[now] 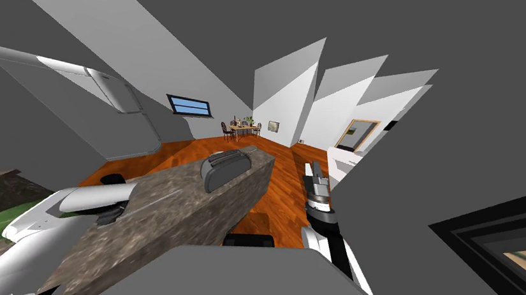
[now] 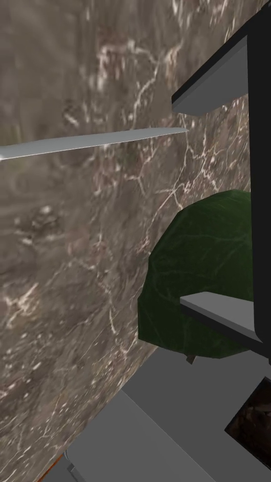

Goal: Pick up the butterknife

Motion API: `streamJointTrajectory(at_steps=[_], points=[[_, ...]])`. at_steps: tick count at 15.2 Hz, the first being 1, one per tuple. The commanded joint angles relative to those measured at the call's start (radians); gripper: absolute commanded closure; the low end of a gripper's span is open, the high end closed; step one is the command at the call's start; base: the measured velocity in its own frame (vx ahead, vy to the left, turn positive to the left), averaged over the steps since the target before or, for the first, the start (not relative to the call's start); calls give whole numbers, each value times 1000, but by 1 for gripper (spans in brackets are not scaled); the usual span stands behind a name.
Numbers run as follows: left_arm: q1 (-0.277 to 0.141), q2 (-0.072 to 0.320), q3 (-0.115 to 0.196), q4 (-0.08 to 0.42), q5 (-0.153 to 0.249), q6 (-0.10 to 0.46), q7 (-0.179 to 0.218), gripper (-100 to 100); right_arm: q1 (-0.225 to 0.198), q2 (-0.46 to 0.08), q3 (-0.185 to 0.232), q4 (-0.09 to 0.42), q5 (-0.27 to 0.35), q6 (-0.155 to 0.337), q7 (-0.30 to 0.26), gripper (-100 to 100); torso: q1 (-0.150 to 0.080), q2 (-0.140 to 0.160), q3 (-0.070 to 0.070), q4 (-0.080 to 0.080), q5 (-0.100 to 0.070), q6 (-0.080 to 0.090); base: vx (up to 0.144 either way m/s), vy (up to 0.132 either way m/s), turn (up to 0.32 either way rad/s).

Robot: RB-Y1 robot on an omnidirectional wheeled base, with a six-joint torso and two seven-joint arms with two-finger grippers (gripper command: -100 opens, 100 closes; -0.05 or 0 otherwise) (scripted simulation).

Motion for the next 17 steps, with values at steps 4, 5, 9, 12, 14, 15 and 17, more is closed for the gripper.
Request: streamJointTrajectory(at_steps=[4,5,9,12,14,15,17], points=[[-38,28,39,69,6,105,12,-100,0,0,0,0,0,0,0,0,0,0,0,0,0,0,30,-1,-110],[-38,28,39,69,6,125,12,-100,0,0,0,0,0,0,0,0,0,-1,0,0,0,1,41,1,-133],[-54,40,56,100,8,200,18,-100,0,0,0,0,0,0,0,0,0,0,0,0,0,1,26,-3,-74],[-70,50,73,129,11,257,23,-100,0,0,0,0,0,0,0,0,0,-1,0,0,0,1,32,0,-96],[-84,60,88,156,13,297,28,-100,0,0,0,0,0,0,0,0,0,-1,0,0,0,0,32,2,-67],[-84,60,88,156,13,312,28,-100,0,0,0,0,0,0,0,0,0,-1,0,0,0,1,40,8,-113],[-97,68,101,181,15,357,32,-100,0,0,0,0,0,0,0,0,0,-2,-1,0,0,1,45,4,-115]])
